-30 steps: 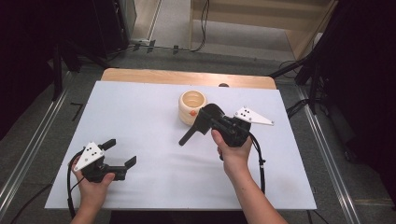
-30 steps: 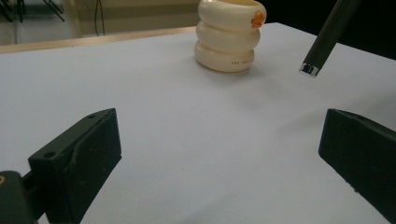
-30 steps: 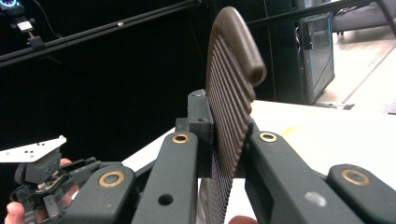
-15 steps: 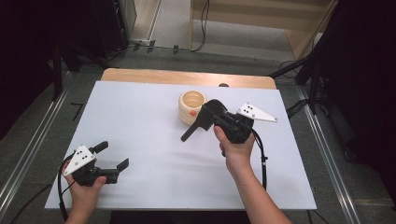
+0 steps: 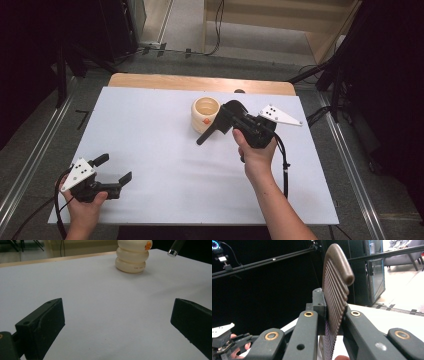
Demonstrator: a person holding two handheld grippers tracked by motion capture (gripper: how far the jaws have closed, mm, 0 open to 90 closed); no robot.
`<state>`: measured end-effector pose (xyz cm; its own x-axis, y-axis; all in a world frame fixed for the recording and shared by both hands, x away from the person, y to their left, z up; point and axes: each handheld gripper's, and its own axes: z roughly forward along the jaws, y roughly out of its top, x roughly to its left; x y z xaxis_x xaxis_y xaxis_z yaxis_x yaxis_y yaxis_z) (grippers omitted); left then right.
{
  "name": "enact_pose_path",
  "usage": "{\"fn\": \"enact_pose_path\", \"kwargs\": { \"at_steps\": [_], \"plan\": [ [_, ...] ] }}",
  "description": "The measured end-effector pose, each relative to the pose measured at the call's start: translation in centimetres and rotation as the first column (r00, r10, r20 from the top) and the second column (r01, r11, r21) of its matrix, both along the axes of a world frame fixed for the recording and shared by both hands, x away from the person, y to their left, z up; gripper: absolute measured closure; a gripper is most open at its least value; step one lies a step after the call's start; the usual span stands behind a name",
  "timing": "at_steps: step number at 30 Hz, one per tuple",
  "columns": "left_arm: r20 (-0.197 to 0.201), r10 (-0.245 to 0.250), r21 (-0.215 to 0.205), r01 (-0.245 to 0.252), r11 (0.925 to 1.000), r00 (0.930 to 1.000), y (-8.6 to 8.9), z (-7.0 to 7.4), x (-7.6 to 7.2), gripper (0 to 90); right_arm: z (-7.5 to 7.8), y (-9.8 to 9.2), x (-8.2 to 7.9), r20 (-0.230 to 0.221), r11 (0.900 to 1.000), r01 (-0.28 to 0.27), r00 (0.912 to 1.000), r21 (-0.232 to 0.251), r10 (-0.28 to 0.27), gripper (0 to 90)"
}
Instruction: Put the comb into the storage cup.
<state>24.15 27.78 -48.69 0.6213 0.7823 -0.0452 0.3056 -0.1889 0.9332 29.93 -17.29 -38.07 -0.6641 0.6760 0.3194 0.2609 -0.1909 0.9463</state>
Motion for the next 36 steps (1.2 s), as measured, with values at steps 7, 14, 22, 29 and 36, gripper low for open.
{"fn": "enact_pose_path", "kwargs": {
  "at_steps": [7,14,22,29,36],
  "plan": [
    [-0.006,-0.010,-0.009,0.010,0.9999,0.9999,-0.2,-0.2,-0.1,0.0,0.4,-0.5,0.2,0.011,1.000,0.012,0.9999,0.005,-0.012,82.9],
    [0.001,-0.012,-0.017,0.012,0.9998,0.9999,-0.1,-0.2,-0.2,0.0,0.9,-1.1,0.5,0.023,1.000,0.030,0.9993,0.001,-0.030,82.9],
    [-0.002,-0.011,-0.034,0.010,0.9994,0.9999,0.1,-0.3,-0.1,0.0,1.6,-1.9,0.7,0.035,0.999,0.047,0.9983,0.007,-0.047,82.9],
    [-0.002,-0.010,-0.031,0.010,0.9995,0.9999,0.1,-0.3,-0.1,0.0,2.1,-2.4,1.0,0.046,0.998,0.060,0.9971,0.013,-0.061,82.9],
    [0.003,-0.011,-0.033,0.011,0.9994,0.9999,0.2,-0.3,-0.2,0.1,2.2,-2.5,1.8,0.055,0.997,0.072,0.9959,0.004,-0.072,82.9]
  ]
}}
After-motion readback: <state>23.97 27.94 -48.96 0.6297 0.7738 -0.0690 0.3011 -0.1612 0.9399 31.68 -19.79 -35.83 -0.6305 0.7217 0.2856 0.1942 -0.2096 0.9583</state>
